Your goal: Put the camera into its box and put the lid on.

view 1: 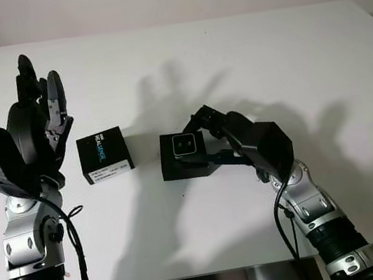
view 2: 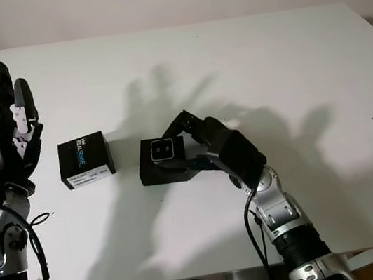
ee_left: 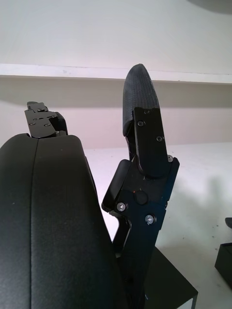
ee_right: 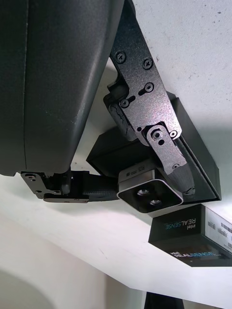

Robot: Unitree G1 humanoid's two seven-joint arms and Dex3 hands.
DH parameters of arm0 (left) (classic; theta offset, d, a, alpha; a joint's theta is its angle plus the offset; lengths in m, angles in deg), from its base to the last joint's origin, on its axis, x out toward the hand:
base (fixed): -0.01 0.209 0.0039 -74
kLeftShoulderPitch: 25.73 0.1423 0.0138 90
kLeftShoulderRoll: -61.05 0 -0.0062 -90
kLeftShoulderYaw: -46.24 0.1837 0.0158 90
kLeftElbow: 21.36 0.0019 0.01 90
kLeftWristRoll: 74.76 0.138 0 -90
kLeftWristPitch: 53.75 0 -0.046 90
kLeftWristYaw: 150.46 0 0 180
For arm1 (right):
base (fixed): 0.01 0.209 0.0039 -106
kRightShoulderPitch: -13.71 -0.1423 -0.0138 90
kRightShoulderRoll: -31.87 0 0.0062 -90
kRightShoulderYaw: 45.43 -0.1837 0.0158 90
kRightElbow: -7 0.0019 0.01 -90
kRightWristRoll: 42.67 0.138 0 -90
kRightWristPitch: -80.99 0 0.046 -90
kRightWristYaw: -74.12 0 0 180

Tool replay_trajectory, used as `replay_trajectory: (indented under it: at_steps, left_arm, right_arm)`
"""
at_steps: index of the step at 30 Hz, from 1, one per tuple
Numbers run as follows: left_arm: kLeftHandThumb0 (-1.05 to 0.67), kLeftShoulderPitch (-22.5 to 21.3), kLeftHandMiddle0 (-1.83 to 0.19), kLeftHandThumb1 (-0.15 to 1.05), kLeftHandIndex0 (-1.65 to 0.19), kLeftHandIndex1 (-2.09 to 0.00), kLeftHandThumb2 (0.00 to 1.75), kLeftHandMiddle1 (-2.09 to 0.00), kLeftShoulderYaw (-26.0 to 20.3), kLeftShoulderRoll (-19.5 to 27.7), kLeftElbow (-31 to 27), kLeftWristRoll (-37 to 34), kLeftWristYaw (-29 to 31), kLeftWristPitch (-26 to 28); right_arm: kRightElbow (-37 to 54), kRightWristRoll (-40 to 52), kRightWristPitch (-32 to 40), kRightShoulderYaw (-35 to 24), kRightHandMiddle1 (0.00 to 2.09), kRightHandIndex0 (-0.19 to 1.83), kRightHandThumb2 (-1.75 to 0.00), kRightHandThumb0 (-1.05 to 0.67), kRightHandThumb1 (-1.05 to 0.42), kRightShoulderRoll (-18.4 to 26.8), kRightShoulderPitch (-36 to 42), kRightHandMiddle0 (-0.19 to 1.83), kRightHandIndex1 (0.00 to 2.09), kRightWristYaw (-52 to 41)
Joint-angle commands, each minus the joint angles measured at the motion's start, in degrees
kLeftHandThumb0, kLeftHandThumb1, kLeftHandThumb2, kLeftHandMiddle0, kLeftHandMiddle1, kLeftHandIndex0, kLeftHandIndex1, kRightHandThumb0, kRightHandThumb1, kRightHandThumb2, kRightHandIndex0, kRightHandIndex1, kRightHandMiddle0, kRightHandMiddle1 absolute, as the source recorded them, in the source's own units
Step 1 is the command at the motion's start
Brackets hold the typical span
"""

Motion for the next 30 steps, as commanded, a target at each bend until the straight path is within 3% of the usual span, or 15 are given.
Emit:
replay_trajectory:
  at_steps: [1,30]
  left_arm:
    - [-0.7,0.3,0.19,1.05,0.19,0.0,0.52,0.0,-0.2,0.5,-1.1,0.2,0.1,-0.1]
    - [-0.7,0.8,0.19,1.05,0.19,0.0,0.51,0.0,-0.3,0.2,-1.6,0.2,-0.3,-0.3]
  right_arm:
    - [-0.2,0.2,-0.6,0.0,1.72,0.19,-0.05,-0.48,-0.95,-0.4,-0.2,0.24,0.05,0.0]
    - [-0.1,-2.9,-1.2,2.6,1.71,0.2,-0.06,-0.49,-0.95,0.1,0.3,0.27,0.05,0.2]
